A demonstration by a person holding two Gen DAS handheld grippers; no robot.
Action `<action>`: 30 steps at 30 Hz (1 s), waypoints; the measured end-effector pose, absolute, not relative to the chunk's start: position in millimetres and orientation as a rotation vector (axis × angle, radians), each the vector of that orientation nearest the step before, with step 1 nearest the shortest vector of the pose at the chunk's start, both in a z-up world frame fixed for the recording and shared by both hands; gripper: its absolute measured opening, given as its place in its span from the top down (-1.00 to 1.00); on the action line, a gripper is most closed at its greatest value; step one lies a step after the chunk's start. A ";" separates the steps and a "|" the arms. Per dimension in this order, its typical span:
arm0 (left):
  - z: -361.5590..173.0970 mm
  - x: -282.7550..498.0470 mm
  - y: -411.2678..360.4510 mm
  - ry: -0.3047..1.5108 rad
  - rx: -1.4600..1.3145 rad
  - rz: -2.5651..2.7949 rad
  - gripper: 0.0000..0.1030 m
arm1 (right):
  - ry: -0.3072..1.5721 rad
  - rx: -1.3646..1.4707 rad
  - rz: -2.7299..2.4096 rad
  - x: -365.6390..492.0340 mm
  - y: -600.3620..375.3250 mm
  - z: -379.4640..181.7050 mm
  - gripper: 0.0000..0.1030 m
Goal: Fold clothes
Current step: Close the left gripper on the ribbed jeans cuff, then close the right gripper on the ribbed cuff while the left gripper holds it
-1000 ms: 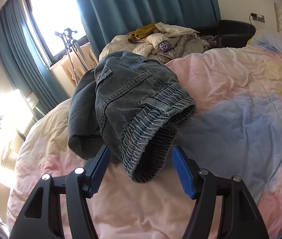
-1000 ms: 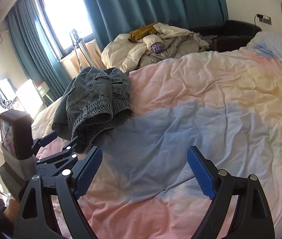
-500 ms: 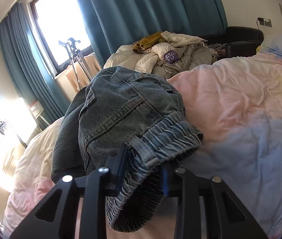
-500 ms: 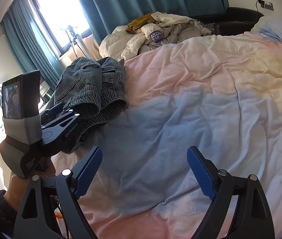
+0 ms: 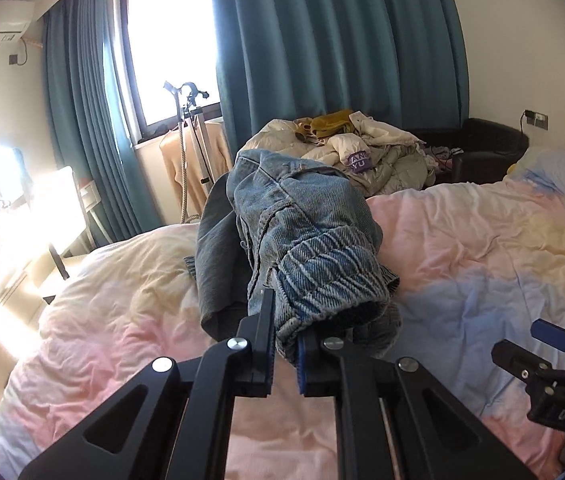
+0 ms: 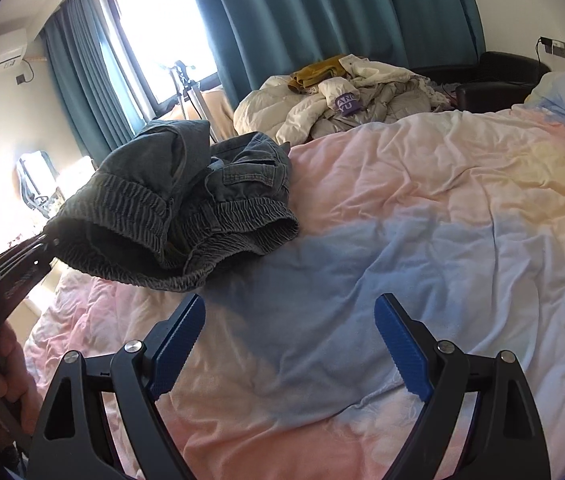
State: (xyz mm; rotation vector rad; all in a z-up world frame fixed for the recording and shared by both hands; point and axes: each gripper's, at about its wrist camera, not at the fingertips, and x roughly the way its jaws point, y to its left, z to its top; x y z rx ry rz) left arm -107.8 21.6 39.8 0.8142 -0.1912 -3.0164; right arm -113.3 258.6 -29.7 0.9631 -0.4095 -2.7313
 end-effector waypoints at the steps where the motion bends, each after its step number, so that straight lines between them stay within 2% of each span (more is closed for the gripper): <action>1: 39.7 -97.3 13.1 -0.162 0.820 -3.021 0.84 | -0.403 0.963 -2.728 -112.5 256.1 -31.7 -0.71; 6: 24.1 -63.6 -34.5 0.018 0.894 -2.982 0.84 | -0.383 0.989 -2.672 -111.7 241.8 -45.4 -0.71; 10: 1.7 -65.3 -67.2 0.249 1.055 -2.888 0.84 | -0.295 0.998 -2.674 -110.0 228.5 -48.0 -0.71; 13: -10.8 -66.9 -80.5 0.377 1.122 -2.831 0.84 | -0.335 0.982 -2.638 -108.2 228.2 -45.4 -0.71; 23: -22.5 -65.5 -88.3 0.473 1.140 -2.813 0.84 | -0.390 0.934 -2.544 -146.7 220.2 -56.6 -0.71; 30: -36.7 -74.2 -92.8 0.539 1.082 -2.792 0.84 | -0.576 0.926 -2.468 -199.3 229.0 -80.5 -0.71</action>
